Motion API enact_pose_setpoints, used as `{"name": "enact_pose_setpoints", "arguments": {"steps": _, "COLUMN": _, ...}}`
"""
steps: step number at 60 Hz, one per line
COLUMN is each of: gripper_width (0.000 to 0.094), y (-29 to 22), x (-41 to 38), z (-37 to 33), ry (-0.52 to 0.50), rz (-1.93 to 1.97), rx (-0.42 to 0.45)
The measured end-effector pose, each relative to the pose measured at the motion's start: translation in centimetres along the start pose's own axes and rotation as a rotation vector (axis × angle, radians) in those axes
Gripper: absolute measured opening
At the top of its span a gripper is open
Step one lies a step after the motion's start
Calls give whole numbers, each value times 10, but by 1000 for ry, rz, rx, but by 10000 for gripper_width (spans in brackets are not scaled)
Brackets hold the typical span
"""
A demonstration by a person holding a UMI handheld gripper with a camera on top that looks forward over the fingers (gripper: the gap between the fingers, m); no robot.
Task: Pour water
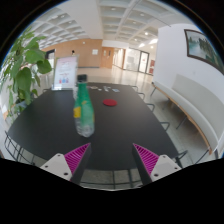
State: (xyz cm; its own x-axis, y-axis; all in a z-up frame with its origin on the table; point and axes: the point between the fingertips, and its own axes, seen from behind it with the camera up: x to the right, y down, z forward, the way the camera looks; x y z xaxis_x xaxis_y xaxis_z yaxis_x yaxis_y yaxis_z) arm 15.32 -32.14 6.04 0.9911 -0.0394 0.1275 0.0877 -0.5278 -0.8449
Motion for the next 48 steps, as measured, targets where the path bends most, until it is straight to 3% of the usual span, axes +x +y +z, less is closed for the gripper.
{"name": "enact_pose_setpoints", "arguments": {"steps": 9, "gripper_width": 850, "y": -34, "x": -71, "z": 25, "ry": -79, "rz": 8, "rx": 87}}
{"name": "enact_pose_setpoints", "arguments": {"steps": 22, "gripper_width": 840, "y": -83, "x": -102, "z": 95, "ry": -14, "rz": 31, "rx": 195}}
{"name": "enact_pose_setpoints", "arguments": {"steps": 30, "gripper_width": 710, "y": -91, "x": -97, "z": 125, "ry": 23, "rz": 50, "rx": 228}}
{"name": "enact_pose_setpoints", "arguments": {"steps": 32, "gripper_width": 647, "y": -93, "x": -94, "z": 125, "ry": 30, "rz": 46, "rx": 251}}
{"name": "enact_pose_setpoints", "arguments": {"steps": 33, "gripper_width": 563, "y": -95, "x": -93, "z": 129, "ry": 36, "rz": 42, "rx": 262}}
{"name": "enact_pose_setpoints", "arguments": {"steps": 48, "gripper_width": 427, "y": -100, "x": -86, "z": 134, "ry": 82, "rz": 45, "rx": 278}}
